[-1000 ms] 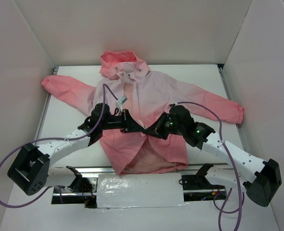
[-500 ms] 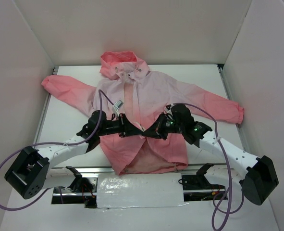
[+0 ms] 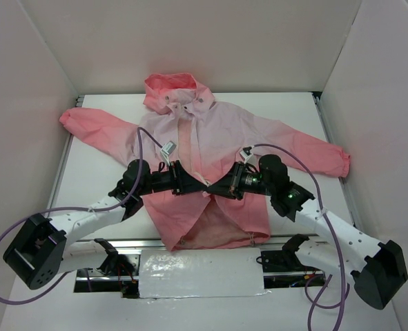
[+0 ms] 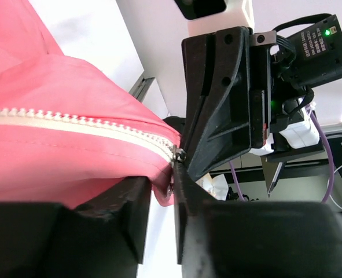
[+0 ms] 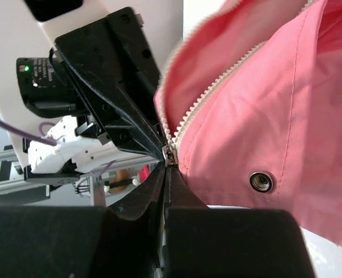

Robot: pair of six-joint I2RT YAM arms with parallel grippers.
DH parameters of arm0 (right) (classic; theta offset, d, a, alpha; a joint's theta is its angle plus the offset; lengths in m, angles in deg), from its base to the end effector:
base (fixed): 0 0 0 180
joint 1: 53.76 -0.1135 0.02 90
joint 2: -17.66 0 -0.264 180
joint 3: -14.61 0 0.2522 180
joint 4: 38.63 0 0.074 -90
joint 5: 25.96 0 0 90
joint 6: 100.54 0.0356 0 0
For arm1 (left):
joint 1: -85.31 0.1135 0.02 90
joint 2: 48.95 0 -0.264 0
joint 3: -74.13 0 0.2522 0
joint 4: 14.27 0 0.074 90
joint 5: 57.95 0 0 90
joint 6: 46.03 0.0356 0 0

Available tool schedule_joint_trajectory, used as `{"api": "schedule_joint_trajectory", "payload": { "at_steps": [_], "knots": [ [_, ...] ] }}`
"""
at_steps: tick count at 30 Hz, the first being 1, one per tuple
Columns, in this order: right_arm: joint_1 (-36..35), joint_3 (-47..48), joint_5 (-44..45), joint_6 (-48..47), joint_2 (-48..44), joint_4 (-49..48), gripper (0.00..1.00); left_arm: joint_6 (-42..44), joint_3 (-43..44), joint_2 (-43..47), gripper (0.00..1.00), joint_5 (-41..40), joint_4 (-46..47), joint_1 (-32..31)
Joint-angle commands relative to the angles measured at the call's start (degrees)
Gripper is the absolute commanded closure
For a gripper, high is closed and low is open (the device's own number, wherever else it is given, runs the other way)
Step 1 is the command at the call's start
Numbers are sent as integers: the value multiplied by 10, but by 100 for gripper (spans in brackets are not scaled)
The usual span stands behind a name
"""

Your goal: Zip up the jacket

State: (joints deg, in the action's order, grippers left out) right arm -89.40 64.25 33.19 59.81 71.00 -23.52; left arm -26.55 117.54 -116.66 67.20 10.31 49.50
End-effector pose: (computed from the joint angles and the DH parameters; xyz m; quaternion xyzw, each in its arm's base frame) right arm 0.1625 0.1390 0.2753 0.0861 0.7944 0.5782 0.1650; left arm 0.1930 -0.1646 0.2545 0.0037 0.7057 -0.6685 0.2346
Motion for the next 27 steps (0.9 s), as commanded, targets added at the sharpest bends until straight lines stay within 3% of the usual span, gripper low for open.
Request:
{"api": "schedule_joint_trajectory", "payload": {
  "at_steps": [1, 10, 17, 20, 27],
  "knots": [
    [5, -5, 10, -11, -21, -67, 100, -5, 8, -7, 64, 40, 57, -14],
    [5, -18, 6, 6, -39, -87, 100, -34, -4, -29, 60, 47, 127, -14],
    [5, -46, 15, 23, -65, -136, 100, -31, -3, -29, 40, 36, 106, -12],
    [5, -49, 18, 22, -69, -139, 100, -30, 0, -31, 49, 33, 107, -10],
    [5, -60, 17, 29, -61, -158, 100, -45, 18, -51, 55, 29, 117, -10]
  ]
}}
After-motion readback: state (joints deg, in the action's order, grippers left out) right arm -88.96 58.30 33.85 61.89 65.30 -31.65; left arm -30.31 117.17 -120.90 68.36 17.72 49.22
